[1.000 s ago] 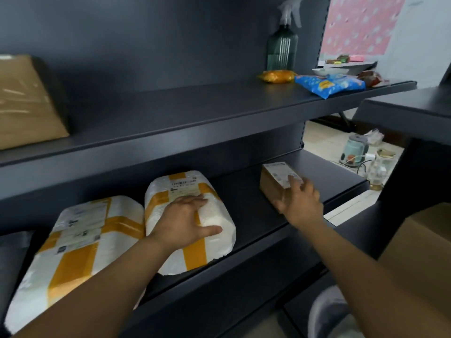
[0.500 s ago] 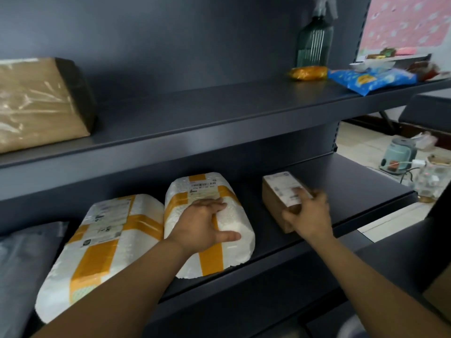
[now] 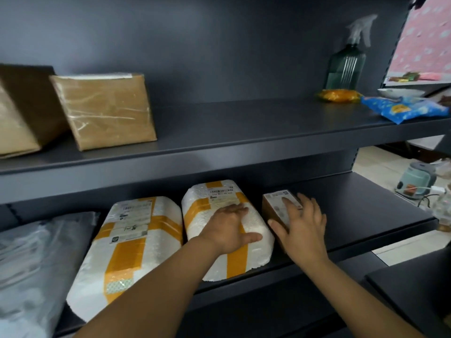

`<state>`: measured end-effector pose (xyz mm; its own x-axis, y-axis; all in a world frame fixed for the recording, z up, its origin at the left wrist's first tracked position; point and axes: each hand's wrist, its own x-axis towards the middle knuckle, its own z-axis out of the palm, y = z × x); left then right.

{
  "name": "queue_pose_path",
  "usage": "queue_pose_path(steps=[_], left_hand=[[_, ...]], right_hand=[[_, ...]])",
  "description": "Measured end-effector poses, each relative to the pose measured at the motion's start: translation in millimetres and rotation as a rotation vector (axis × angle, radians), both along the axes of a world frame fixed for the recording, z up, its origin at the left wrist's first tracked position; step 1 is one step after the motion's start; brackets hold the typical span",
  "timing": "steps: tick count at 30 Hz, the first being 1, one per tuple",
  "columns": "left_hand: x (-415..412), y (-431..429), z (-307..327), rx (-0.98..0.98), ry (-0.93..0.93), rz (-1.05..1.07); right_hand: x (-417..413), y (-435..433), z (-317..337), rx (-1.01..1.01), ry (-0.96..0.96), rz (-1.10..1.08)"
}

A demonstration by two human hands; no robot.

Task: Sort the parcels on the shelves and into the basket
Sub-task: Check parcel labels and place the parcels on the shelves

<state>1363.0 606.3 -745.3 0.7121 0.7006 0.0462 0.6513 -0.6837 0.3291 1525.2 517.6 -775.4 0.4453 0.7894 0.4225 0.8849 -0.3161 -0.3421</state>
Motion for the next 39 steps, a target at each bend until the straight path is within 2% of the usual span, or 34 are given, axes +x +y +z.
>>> queue_pose_path(steps=[2,4,6,10,12,15,18,21,24,29,39], left_hand=[[-14,-1,4,-0.035,-0.105,-0.010],[-35,-2,9,0.038,-0.209,0.012],[-60,-1,11,0.159,-0.237,0.046],[-112,-1,14,0.267,-0.187,0.123],[-137,-3,14,0.256,-0.140,0.173],[-165,-5,6,0.184,-0.036,0.215],[-183,-4,1,0.128,0.068,0.307],[-192,-4,-1,0.113,0.147,0.460],[-204,-1,-3,-0.020,0.165,0.640],[-217,5,-6,-0.246,0.078,0.700],[-224,13,-8,-0.372,-0.058,0.710]], right_hand=[[-20,4,8,0.079,-0.106,0.087],[-42,10,17,0.067,-0.114,0.212],[-66,16,19,-0.036,-0.087,0.355],[-107,30,5,-0.214,-0.216,0.535],[-121,35,-4,-0.215,-0.305,0.516],[-131,39,-13,-0.102,-0.282,0.378],[-133,38,-21,-0.033,-0.275,0.351],[-133,36,-23,0.000,-0.285,0.330],[-133,36,-23,-0.006,-0.276,0.312],[-124,32,-20,-0.060,-0.288,0.286],[-118,24,-8,-0.142,-0.229,0.293]])
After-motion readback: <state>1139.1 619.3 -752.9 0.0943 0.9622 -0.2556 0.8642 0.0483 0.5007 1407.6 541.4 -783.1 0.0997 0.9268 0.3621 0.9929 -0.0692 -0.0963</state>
